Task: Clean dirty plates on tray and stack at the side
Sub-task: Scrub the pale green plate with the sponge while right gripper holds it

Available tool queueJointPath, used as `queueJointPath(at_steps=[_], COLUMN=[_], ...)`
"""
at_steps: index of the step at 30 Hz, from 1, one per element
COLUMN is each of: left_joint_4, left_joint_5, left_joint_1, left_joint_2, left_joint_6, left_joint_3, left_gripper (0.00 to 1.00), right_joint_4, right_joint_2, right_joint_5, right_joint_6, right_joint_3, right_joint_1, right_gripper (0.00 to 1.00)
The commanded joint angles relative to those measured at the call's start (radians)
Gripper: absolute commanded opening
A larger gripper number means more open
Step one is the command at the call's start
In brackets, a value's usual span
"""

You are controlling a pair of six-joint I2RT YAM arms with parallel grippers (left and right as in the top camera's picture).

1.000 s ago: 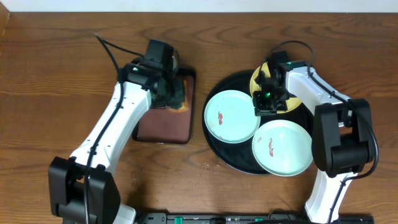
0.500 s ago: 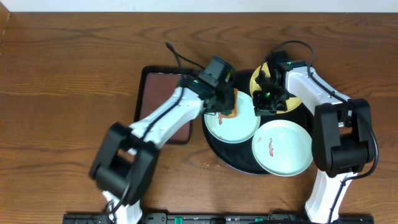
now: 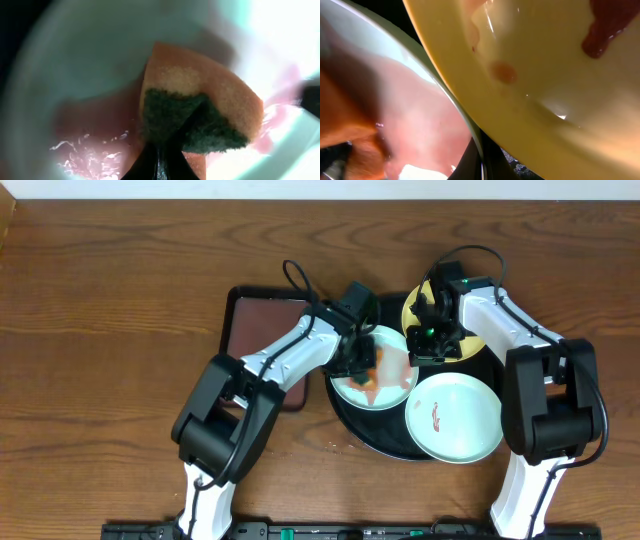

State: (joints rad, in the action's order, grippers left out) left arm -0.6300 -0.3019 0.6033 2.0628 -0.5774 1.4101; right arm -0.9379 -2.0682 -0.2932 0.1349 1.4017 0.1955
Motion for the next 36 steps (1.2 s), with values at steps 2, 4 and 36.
queueJointPath(at_steps=[2,4,36], left_joint_4=[-0.100,-0.110,0.361], left_joint_5=[0.406,0.452,0.033], left_joint_1=[-0.010,-0.010,0.004], left_joint_2=[0.034,0.034,0.035], left_joint_6=[0.054,0.054,-0.046], left_joint_3=[-0.031,-0.031,-0.032], left_gripper=[0.07,0.08,0.08], right_joint_4=[-0.005,-0.008,-0.022], right_joint_2=[-0.012,-0.012,-0.012], right_joint_5=[0.005,0.005,0.034], right_joint_6=[0.026,0.026,0.017], right_joint_3=[0.008,0.008,0.008], right_joint_1=[0.029,0.029,0.029], right_gripper=[0.01,0.01,0.01])
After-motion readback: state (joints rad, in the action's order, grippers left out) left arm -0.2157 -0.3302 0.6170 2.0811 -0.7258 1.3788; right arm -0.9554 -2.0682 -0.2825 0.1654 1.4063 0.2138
